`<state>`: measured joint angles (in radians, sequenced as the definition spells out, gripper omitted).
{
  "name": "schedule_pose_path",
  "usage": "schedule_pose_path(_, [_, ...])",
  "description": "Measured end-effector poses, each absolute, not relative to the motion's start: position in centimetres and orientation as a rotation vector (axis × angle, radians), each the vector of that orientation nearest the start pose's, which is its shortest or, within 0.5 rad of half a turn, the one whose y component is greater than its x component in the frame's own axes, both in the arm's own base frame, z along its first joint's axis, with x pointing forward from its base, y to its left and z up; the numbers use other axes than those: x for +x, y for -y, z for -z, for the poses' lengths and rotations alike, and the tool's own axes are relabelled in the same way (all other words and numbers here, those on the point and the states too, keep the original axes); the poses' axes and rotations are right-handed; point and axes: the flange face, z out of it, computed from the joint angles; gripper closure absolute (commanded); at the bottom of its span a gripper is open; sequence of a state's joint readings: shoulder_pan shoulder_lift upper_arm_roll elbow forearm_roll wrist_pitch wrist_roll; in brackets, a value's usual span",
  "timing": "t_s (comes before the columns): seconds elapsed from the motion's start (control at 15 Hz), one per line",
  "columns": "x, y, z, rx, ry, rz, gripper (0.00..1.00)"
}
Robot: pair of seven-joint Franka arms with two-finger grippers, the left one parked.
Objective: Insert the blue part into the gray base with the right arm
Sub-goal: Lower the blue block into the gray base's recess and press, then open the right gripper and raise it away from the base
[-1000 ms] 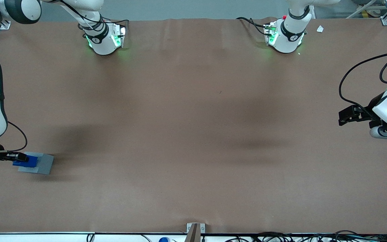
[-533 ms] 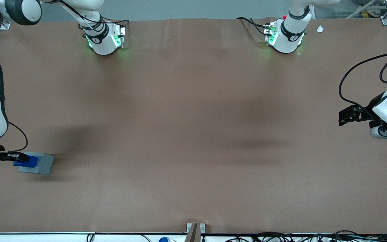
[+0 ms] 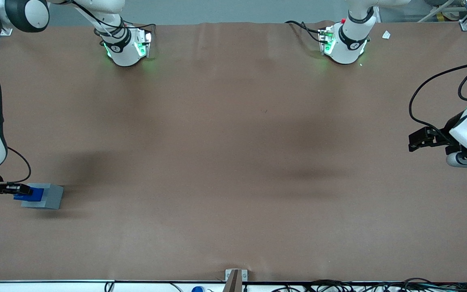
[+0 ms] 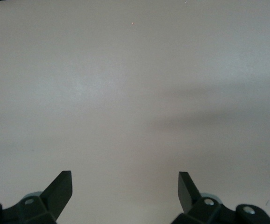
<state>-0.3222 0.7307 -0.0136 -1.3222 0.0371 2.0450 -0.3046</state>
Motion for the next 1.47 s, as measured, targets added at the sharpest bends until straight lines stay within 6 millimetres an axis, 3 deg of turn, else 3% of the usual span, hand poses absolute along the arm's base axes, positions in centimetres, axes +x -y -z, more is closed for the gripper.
schedule_pose_path(0.07, [69.9,23.9,-29.9,-3.116,-0.070,0.002,0.99])
schedule_pose_path(0.13, [69.9,23.9,-29.7,-3.116,-0.070,0.002,0.91])
schedule_pose_path(0.27, [70.0,23.9,-29.4,-3.117,-0.069,0.003,0.39])
schedule_pose_path(0.4, [70.0,23.9,-29.3,-3.117,-0.068,0.005,0.00])
schedule_pose_path(0.67, [70.3,23.9,-29.7,-3.120,-0.064,0.025,0.00])
schedule_pose_path(0.8, [70.5,23.5,-32.1,-3.117,-0.053,0.025,0.00])
schedule_pose_path(0.93, [69.8,22.4,-37.0,-3.102,-0.040,-0.019,0.00])
schedule_pose_path(1.13, [67.3,19.1,-45.9,-3.081,-0.078,-0.105,0.00])
schedule_pose_path(1.27, [65.5,15.5,-51.4,-3.084,-0.081,-0.105,0.00])
schedule_pose_path(1.47, [62.7,9.5,-57.4,-3.105,-0.110,-0.111,0.00])
